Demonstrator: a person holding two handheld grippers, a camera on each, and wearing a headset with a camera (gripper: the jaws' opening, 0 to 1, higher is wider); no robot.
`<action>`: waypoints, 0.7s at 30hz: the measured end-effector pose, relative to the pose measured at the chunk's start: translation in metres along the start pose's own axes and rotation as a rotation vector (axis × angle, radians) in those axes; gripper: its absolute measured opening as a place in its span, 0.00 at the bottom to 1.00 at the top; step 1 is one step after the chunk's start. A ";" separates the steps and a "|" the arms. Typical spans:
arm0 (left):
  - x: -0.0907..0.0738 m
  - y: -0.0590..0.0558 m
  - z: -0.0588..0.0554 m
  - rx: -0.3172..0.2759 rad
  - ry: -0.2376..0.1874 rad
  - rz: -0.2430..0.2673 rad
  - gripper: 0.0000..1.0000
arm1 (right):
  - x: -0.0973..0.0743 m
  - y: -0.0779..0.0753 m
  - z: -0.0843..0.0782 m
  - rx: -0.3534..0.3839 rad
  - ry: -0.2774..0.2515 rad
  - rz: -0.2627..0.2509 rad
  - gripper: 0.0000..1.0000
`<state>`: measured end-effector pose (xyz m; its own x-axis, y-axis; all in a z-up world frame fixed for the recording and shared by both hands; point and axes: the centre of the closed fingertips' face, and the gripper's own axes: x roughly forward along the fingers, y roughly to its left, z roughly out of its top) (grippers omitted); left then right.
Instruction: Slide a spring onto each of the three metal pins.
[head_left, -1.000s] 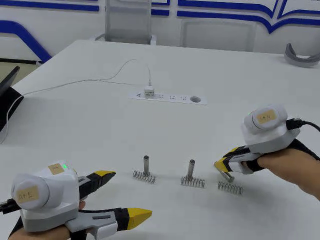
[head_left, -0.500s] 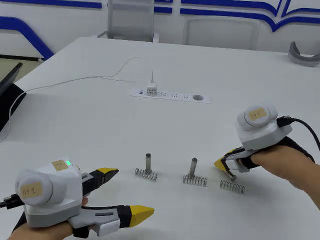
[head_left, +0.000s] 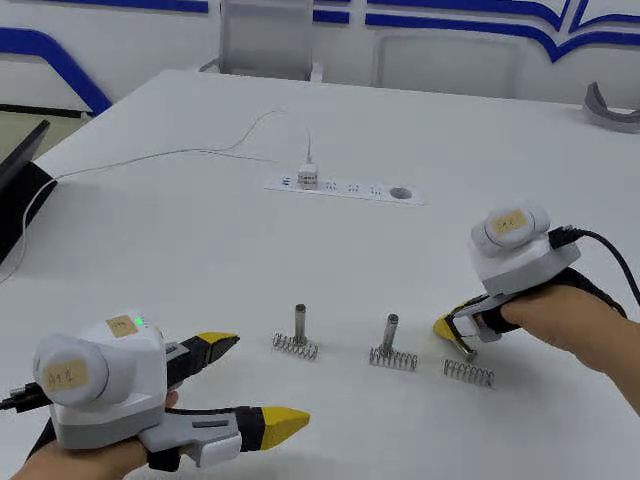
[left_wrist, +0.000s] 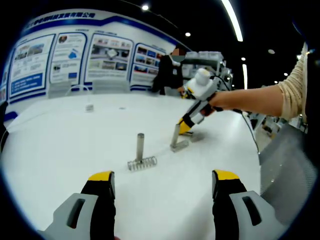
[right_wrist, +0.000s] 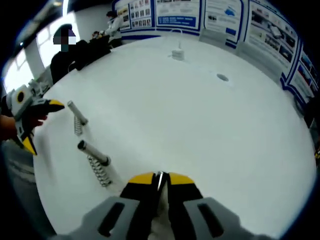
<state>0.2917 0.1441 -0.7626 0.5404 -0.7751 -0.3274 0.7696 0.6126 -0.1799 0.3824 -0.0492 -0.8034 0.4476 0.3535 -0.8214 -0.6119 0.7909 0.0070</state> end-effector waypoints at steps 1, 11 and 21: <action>0.000 0.000 0.000 0.001 0.000 0.000 0.81 | 0.000 0.000 0.000 -0.003 0.005 -0.001 0.11; -0.001 0.001 0.001 -0.002 0.000 0.003 0.80 | 0.001 0.001 0.001 -0.097 0.060 -0.002 0.10; 0.000 0.001 0.001 0.000 0.001 0.002 0.80 | 0.004 0.000 0.001 -0.111 0.118 0.004 0.10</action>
<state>0.2923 0.1447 -0.7615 0.5414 -0.7739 -0.3287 0.7685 0.6140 -0.1797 0.3847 -0.0474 -0.8062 0.3691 0.2899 -0.8830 -0.6846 0.7273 -0.0474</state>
